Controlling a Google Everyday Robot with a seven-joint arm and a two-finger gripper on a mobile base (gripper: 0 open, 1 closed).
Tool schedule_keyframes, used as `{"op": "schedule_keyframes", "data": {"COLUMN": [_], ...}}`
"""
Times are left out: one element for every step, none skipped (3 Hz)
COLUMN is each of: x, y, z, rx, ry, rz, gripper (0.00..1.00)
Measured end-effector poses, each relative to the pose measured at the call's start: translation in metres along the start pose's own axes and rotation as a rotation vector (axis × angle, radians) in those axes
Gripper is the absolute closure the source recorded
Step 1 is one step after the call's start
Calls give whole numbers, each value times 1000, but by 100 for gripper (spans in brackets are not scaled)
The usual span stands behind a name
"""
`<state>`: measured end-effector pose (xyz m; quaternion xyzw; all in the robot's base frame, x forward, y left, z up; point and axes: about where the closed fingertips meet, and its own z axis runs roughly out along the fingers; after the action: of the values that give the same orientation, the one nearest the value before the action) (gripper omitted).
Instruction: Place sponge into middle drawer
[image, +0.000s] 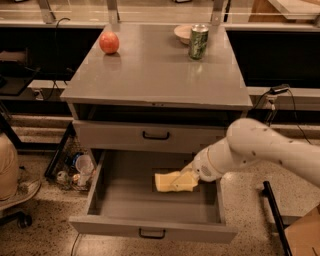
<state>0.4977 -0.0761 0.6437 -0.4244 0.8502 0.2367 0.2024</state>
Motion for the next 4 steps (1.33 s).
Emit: {"op": "schedule_keyframes", "data": {"x": [18, 5, 4, 10], "y": [-13, -29, -29, -44], "z": [49, 49, 49, 63], "rx": [31, 90, 90, 125], "ry": [-55, -109, -109, -140], "rz": [27, 30, 30, 33], "gripper": [100, 100, 100, 100]}}
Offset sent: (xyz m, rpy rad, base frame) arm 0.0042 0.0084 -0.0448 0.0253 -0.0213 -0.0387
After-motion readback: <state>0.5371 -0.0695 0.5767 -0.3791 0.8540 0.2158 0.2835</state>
